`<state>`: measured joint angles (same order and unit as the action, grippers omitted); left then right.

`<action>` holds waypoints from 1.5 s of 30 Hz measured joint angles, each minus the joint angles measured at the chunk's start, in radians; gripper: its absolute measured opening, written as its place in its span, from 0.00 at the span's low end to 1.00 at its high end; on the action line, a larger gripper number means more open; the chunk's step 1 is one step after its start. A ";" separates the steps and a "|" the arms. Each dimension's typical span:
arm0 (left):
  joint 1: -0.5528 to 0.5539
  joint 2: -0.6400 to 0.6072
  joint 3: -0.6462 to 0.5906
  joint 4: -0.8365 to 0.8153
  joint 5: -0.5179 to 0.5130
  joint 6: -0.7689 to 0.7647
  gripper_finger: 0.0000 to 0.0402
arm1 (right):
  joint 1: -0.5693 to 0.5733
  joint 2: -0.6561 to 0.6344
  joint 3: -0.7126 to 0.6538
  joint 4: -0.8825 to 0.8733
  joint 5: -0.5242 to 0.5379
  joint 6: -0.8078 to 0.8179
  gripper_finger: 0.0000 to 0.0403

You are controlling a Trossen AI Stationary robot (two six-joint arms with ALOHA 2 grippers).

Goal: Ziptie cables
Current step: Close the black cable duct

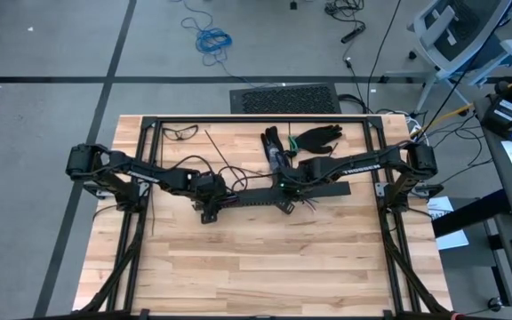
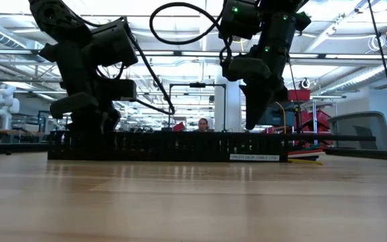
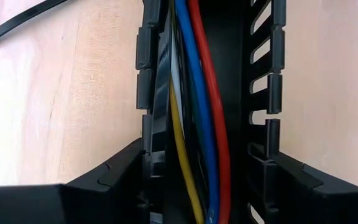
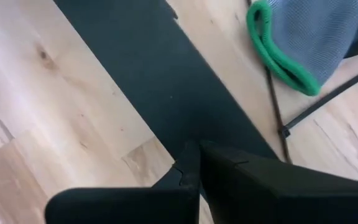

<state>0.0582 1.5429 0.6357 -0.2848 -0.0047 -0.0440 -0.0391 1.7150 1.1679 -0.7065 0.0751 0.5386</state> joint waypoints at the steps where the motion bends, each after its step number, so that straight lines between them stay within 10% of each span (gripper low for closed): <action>1: 0.000 0.000 0.000 0.000 0.000 0.000 0.61 | 0.000 0.004 0.000 0.002 -0.004 0.002 0.00; 45: 0.018 -0.035 0.030 -0.074 0.045 -0.082 0.73 | 0.008 0.091 -0.001 0.284 -0.056 0.052 0.07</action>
<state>0.0760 1.5078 0.6659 -0.3586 0.0401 -0.1265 -0.0307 1.8061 1.1671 -0.4230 0.0188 0.5903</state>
